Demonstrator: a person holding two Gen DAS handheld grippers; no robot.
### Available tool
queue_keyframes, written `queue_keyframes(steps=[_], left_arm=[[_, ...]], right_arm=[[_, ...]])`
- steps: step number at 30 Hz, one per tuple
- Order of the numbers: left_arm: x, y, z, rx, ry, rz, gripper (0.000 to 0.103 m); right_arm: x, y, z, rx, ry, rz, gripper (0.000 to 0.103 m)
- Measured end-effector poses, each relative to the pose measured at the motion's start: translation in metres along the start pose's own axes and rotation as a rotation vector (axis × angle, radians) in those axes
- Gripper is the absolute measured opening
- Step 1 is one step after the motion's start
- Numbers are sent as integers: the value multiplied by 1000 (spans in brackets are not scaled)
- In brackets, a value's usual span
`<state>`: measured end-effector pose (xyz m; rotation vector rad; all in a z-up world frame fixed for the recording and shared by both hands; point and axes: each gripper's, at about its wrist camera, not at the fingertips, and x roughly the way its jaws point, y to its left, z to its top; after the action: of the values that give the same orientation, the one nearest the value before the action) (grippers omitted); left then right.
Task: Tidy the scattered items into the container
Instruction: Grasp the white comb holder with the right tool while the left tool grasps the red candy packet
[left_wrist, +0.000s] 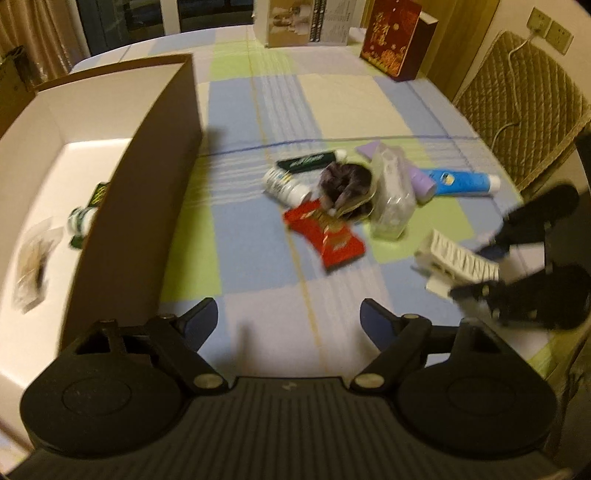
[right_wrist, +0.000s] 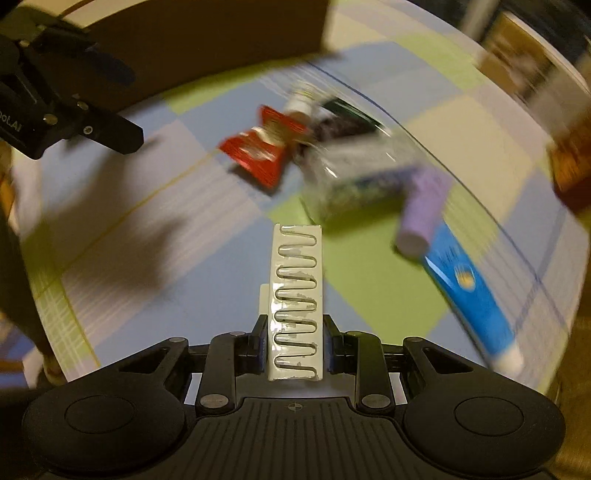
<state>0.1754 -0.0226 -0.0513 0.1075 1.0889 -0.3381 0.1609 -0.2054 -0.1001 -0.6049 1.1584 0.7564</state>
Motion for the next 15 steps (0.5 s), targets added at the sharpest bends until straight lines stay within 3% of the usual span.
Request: queue_keyframes(steps=[5, 7, 13, 15], left_arm=[[22, -13, 25, 8, -39, -26, 73], [35, -16, 34, 3, -47, -29, 65], [69, -17, 48, -27, -22, -51, 52], [78, -18, 49, -19, -11, -46, 41]], right_arm=[[-5, -12, -8, 167, -34, -2, 31], [-8, -16, -9, 213, -50, 3, 31], [-7, -18, -11, 296, -89, 6, 31], [-8, -19, -12, 311, -100, 5, 31]])
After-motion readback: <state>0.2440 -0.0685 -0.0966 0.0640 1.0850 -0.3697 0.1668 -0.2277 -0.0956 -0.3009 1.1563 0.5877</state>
